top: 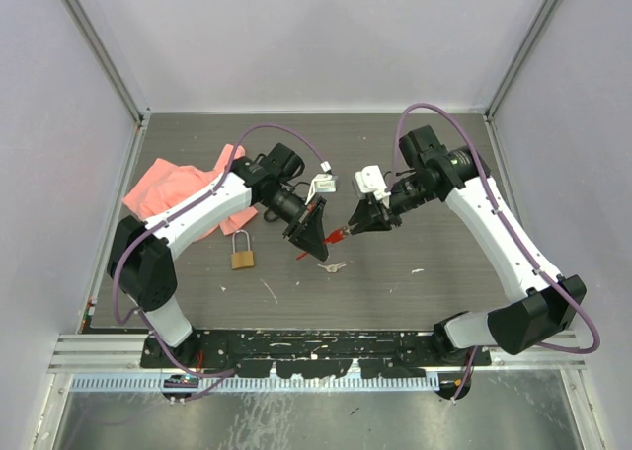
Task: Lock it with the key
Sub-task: Lock the lock.
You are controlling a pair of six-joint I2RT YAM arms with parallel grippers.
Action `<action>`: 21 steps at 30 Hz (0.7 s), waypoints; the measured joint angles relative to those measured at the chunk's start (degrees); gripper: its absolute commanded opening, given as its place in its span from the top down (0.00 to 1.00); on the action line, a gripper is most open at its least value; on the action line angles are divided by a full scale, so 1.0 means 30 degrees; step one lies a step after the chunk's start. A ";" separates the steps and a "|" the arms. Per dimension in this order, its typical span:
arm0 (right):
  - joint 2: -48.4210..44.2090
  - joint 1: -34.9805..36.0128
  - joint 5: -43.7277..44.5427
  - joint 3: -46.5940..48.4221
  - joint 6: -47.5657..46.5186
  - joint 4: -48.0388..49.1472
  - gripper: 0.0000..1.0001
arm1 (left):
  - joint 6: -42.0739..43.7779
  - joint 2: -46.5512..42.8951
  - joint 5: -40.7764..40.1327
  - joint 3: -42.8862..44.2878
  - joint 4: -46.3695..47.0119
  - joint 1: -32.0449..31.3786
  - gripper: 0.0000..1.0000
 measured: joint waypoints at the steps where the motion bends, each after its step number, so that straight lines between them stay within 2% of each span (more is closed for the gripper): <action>1: 0.0000 0.0051 0.0036 0.0000 0.0022 0.0066 0.77 | 0.0000 0.0000 0.0007 0.0007 -0.0015 0.0000 1.00; 8: 0.0000 0.0539 0.0430 0.0000 -0.0066 0.0197 0.81 | 0.0007 0.0291 0.0248 0.0233 -0.0211 0.0007 1.00; 13: -0.0036 0.0648 0.0743 0.0000 -0.0729 0.0153 0.99 | 0.0160 0.0801 0.0634 0.0525 -0.0707 0.0007 1.00; 17: -0.0058 0.0714 0.1078 0.0044 -0.1953 -0.0117 0.99 | 0.0590 0.1311 0.1005 0.0954 -0.1552 0.0007 1.00; 21: -0.0204 0.0736 0.1443 0.0175 -0.4590 -0.0940 0.99 | 0.0976 0.1800 0.1719 0.1384 -0.2222 0.0036 1.00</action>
